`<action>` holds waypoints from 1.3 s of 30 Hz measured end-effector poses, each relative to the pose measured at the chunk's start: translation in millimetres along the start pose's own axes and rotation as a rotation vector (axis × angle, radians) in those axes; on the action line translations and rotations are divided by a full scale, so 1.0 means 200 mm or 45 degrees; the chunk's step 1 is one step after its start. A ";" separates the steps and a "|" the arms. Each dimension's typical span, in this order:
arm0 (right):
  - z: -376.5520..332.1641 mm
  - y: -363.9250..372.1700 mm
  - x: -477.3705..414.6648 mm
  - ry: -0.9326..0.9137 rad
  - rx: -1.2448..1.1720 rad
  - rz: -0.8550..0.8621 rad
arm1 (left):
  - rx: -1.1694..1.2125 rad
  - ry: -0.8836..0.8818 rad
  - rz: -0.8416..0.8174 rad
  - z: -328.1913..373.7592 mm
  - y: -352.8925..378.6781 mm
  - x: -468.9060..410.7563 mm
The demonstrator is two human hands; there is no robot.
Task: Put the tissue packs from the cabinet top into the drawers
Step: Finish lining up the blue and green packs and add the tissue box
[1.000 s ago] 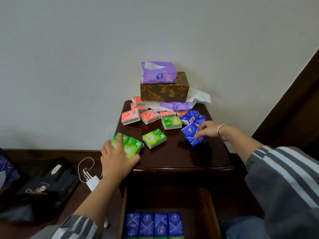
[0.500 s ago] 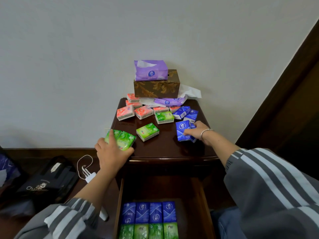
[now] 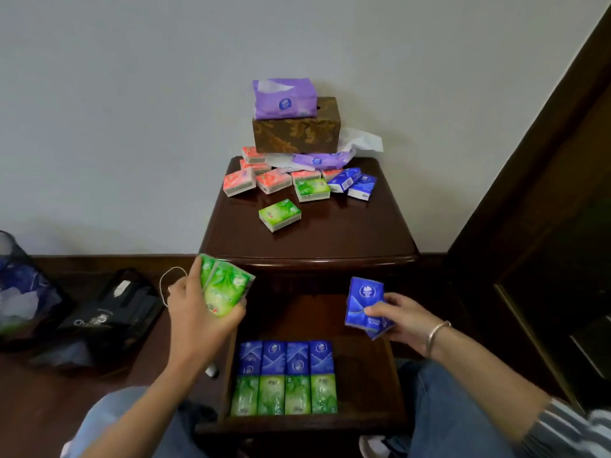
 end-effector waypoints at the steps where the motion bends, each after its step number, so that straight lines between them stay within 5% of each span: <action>1: 0.11 0.02 0.01 0.074 0.027 -0.004 | 0.022 -0.007 -0.034 -0.03 0.04 0.06; 7: 0.48 0.01 -0.13 0.334 0.195 0.133 | 0.112 -0.237 -0.242 -0.23 0.38 0.28; 20: 0.80 -0.01 -0.51 0.388 0.220 0.211 | 0.025 -0.314 -0.439 -0.43 0.64 0.22; 29: 0.70 -0.03 -0.54 0.349 1.066 0.254 | 0.073 -0.325 -0.518 -0.42 0.70 0.22; 39: 0.64 -0.04 -0.49 0.246 1.216 0.316 | 0.078 -0.341 -0.553 -0.43 0.73 0.23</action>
Point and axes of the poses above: each hand's wrist, its own x-axis away from the middle knuckle, its own y-axis out of the palm, z = x × y, the point moved 10 cm from there along -x, towards the middle knuckle, and after that the axes turned 9 degrees about -z, right-handed, at the moved point
